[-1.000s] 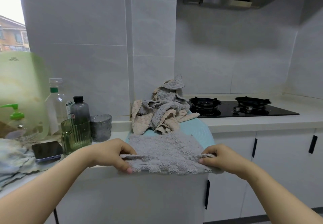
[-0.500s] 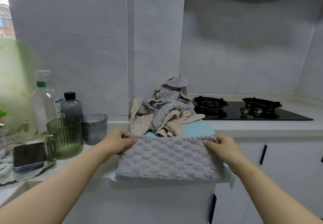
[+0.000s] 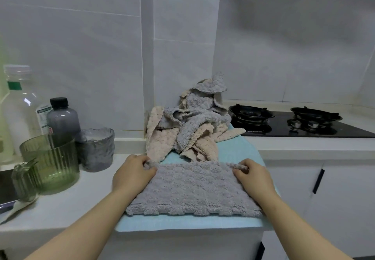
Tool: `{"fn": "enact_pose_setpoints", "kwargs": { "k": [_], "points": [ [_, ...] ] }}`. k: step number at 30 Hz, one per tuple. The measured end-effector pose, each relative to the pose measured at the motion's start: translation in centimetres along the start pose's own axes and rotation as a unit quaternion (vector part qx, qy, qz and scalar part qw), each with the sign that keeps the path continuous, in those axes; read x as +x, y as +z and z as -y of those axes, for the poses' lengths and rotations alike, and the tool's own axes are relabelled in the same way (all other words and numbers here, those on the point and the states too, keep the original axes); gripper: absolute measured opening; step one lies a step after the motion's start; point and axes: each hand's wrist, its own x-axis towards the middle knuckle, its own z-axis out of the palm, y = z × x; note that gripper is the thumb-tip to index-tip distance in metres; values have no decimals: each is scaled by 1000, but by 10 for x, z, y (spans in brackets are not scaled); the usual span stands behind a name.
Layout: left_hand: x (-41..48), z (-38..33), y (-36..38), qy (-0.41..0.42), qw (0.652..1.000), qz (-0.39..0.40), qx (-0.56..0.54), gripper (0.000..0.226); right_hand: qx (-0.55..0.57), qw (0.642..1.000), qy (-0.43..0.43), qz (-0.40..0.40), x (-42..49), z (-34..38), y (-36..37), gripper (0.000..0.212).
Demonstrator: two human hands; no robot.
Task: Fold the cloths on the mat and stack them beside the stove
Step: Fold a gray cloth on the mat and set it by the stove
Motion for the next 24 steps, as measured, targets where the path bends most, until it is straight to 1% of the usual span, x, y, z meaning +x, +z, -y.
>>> {"fn": "enact_pose_setpoints", "kwargs": {
  "k": [2,3,4,8,12,15,17,18,19,21,23,24],
  "points": [
    [0,-1,0,-4,1000,7,12,30,-66,997,3,27,0,2,0,30],
    [-1,-2,0,0,1000,13,20,32,-87,995,2,38,1,3,1,38],
    [-2,-3,0,5,1000,16,23,32,-98,994,-3,44,0,4,1,42],
    [-5,-4,-2,19,1000,3,-7,25,-98,994,-10,40,1,2,2,41],
    [-7,-1,-3,28,997,-27,-62,17,-95,995,6,41,1,3,0,41],
    [-8,1,-6,38,991,-43,-124,11,-109,993,13,43,1,4,0,30],
    [-8,1,-8,44,985,-52,-161,12,-68,997,5,29,-1,2,-1,18],
    [-8,0,-8,43,980,-52,-185,13,-19,1000,-2,20,-2,1,-2,9],
    [-8,0,-7,42,976,-52,-209,13,43,999,-9,14,-3,1,-3,5],
    [-9,-1,-6,35,971,-53,-230,12,152,988,-12,11,-8,3,-6,11],
    [-10,-3,-6,20,975,-47,-218,8,200,979,-12,24,-10,3,-8,14],
    [-10,-3,-6,11,977,-42,-207,14,207,978,-15,34,-11,4,-8,19]
  ]
}}
